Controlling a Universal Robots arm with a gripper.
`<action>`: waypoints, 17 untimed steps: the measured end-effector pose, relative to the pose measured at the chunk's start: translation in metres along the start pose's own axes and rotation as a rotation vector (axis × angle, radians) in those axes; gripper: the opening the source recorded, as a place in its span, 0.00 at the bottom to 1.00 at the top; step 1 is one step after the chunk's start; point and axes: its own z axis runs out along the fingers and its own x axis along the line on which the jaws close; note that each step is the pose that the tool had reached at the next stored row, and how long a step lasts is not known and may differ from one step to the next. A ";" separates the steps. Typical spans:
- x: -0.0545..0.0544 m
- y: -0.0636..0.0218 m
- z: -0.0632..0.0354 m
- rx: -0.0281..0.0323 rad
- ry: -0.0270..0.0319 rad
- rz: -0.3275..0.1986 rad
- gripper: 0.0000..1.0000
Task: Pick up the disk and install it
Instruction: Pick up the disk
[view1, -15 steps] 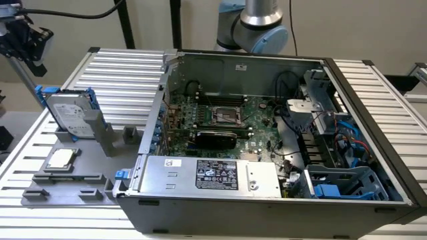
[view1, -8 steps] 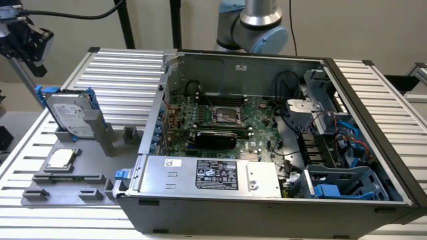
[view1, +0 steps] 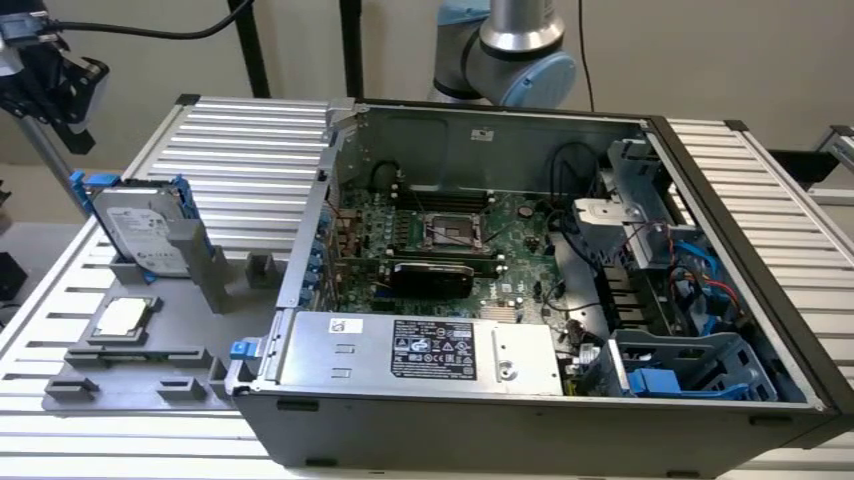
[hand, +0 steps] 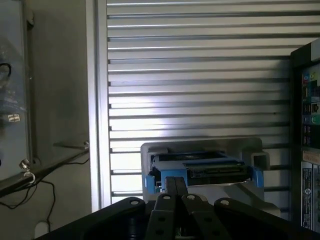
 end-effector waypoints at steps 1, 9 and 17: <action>0.000 0.0000 0.0000 0.0000 0.0001 0.000 0.00; 0.000 0.0000 0.0000 0.0000 0.0000 0.000 0.00; -0.010 0.0003 0.0017 0.0002 0.0084 -0.033 0.00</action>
